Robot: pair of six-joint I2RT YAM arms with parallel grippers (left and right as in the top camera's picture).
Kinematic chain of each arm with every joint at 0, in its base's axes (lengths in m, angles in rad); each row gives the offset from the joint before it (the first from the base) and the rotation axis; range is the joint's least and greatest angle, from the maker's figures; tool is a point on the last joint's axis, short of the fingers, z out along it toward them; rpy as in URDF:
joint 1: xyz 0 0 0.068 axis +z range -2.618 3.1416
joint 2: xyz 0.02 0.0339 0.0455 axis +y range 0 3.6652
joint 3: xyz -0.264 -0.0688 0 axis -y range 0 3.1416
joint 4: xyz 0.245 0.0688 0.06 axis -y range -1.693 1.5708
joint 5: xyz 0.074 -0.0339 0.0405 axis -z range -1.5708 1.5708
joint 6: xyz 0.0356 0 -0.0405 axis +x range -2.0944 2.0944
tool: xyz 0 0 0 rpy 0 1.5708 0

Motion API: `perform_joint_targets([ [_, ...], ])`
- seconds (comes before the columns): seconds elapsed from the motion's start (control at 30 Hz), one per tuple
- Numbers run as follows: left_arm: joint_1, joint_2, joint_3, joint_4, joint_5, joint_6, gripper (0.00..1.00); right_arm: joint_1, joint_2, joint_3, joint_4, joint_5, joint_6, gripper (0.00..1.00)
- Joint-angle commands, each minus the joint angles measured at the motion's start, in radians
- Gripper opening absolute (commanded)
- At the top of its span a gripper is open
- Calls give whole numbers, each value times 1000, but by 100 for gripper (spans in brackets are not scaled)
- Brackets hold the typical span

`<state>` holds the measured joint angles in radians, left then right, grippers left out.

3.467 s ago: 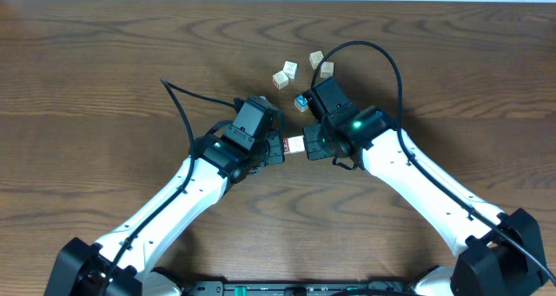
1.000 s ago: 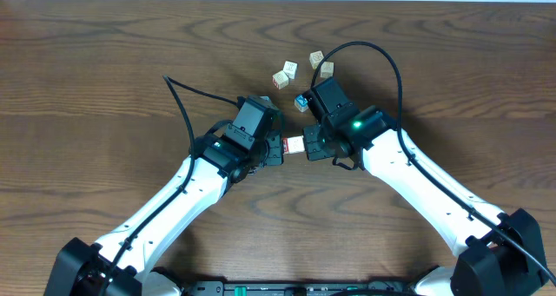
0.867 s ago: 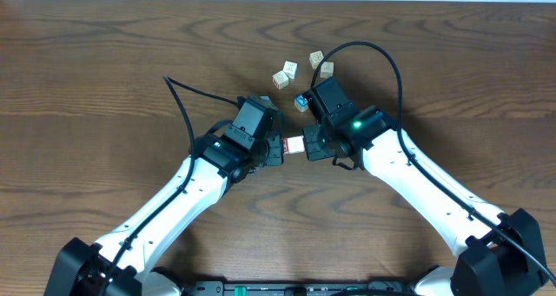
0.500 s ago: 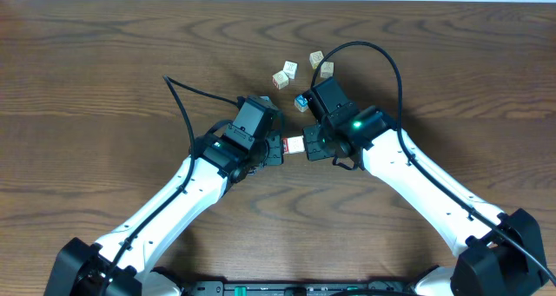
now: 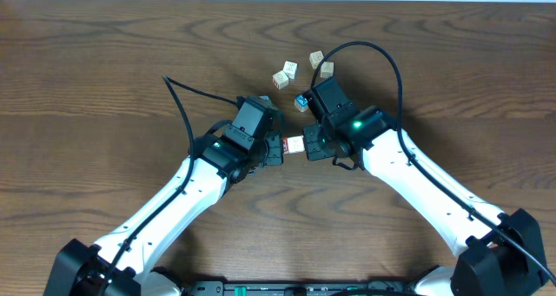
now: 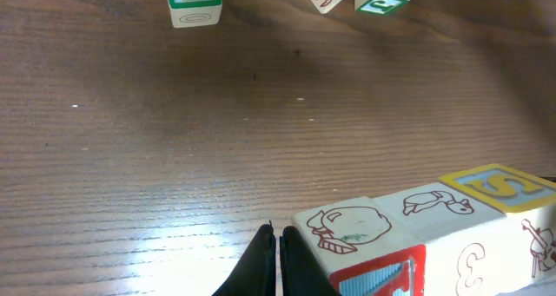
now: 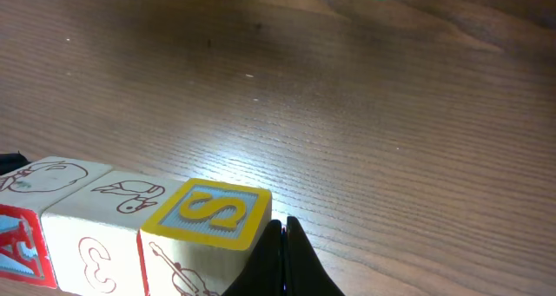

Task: Lift 3 blocks
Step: 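Hold the A-3-S row raised between both grippers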

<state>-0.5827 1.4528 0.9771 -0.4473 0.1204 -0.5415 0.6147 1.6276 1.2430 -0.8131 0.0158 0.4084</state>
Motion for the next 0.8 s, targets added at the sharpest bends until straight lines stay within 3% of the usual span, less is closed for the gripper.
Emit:
perform_joint_targets([
  [0.0,-71,-50,121,66,237,25,7,74,-1,34,38,-330,-28,1],
  [0.77,-71,24,120,50,227,16,7,73,27,21,36,-278,-28,1],
])
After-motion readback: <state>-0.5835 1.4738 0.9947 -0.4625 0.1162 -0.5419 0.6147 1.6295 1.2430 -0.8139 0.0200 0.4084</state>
